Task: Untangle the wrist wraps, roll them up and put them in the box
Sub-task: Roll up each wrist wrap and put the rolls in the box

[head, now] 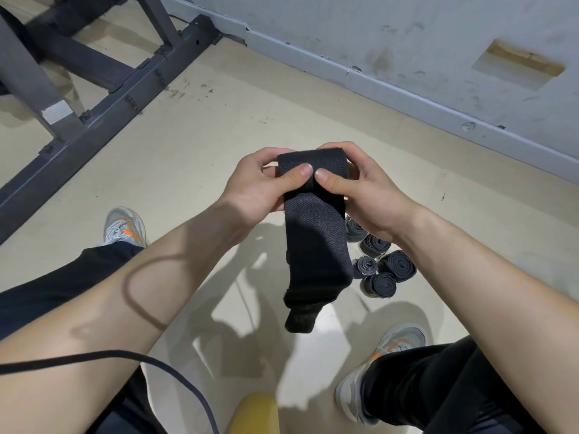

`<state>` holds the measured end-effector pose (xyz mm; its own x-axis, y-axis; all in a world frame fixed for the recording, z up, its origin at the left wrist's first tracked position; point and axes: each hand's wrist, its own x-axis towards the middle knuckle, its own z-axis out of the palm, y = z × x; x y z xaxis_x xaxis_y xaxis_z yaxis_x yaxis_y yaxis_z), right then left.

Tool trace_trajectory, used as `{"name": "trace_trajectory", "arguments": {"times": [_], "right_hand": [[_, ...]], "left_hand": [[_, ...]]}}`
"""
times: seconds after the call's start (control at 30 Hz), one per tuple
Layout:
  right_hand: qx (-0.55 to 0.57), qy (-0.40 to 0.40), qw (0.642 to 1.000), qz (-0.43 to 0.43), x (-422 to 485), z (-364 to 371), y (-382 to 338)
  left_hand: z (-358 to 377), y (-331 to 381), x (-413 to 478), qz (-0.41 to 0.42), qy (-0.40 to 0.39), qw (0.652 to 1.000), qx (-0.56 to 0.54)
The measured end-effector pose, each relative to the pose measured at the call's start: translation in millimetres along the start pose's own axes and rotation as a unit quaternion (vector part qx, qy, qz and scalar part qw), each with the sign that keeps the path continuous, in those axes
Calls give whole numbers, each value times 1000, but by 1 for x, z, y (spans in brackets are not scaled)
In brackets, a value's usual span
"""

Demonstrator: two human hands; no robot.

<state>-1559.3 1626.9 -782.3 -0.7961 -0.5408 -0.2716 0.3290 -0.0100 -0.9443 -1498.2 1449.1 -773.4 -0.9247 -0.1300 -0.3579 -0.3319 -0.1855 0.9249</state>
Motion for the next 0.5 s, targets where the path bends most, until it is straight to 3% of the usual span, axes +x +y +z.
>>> {"name": "trace_trajectory", "arguments": {"times": [0.1,0.23,0.5], "right_hand": [[-42,-22,998,40,-3,2,-4],[-50,-30,998,8,-3,9,-1],[7,-15,1000,10,-4,5,-2]], "left_hand": [[-2,1,0,26,5,1000,15],[-3,2,-1,65,3,997,46],[2,-1,-3,-5,-25,1000,2]]}}
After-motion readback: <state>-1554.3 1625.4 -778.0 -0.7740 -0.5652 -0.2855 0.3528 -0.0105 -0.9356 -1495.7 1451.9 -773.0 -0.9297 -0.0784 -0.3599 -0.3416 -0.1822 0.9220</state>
